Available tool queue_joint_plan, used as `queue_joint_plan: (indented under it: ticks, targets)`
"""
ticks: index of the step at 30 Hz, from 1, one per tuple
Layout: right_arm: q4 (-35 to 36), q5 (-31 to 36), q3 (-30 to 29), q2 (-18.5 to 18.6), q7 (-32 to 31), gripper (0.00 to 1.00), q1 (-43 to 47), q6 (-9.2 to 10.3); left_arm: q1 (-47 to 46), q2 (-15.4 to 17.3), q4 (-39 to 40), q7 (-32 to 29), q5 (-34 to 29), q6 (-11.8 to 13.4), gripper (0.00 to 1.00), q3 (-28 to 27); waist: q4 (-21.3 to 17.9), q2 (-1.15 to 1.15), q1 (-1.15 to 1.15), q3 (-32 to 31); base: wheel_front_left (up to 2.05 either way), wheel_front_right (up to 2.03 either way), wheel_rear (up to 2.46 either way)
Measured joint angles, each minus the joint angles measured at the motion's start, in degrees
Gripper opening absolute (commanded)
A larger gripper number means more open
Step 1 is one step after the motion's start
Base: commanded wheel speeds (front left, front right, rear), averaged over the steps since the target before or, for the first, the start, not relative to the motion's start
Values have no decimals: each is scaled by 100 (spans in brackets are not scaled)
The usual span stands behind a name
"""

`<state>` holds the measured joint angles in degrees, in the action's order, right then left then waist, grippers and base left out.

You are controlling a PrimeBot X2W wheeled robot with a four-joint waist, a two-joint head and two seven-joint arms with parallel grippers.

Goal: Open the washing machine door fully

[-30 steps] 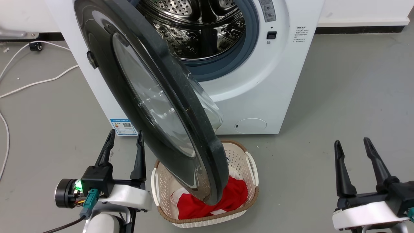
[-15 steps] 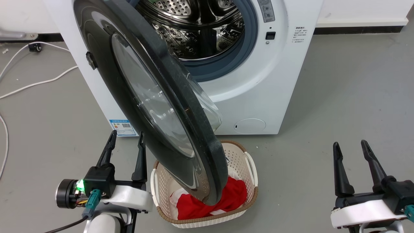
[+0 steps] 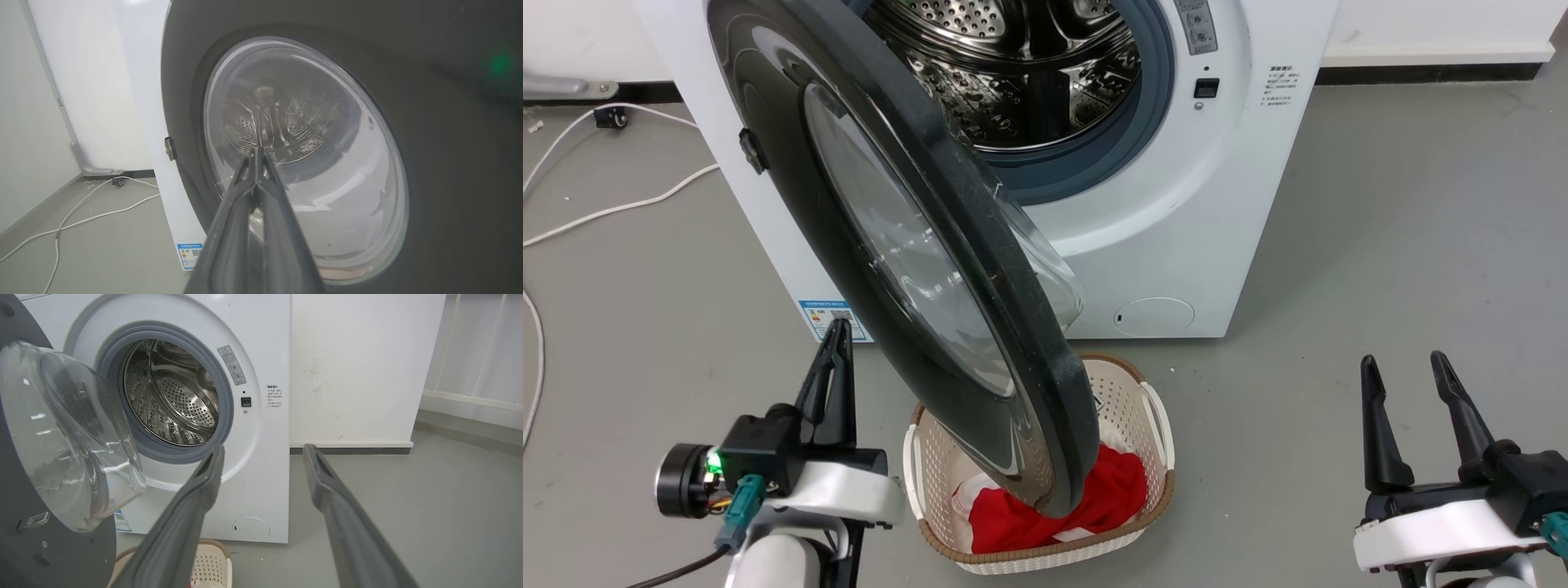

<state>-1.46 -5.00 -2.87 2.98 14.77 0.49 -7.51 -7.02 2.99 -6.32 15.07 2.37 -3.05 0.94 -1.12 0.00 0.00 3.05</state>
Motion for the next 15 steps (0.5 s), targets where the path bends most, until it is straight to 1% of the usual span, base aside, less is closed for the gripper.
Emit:
queue_joint_plan:
  ticks: [7,11,15]
  targets:
    - [-63,-13,68,0,10,100,-48,0,-211,14,761,0,-16,-5,0,-81,38,0,0,-30,0,0,0]
    - [-74,-63,67,-1,15,100,-48,0,-432,36,1451,0,-74,3,0,-116,55,0,0,-42,0,0,0]
    - [-81,-51,74,-1,15,100,-48,0,-638,56,2215,1,-188,64,0,-132,59,0,0,-63,0,0,0]
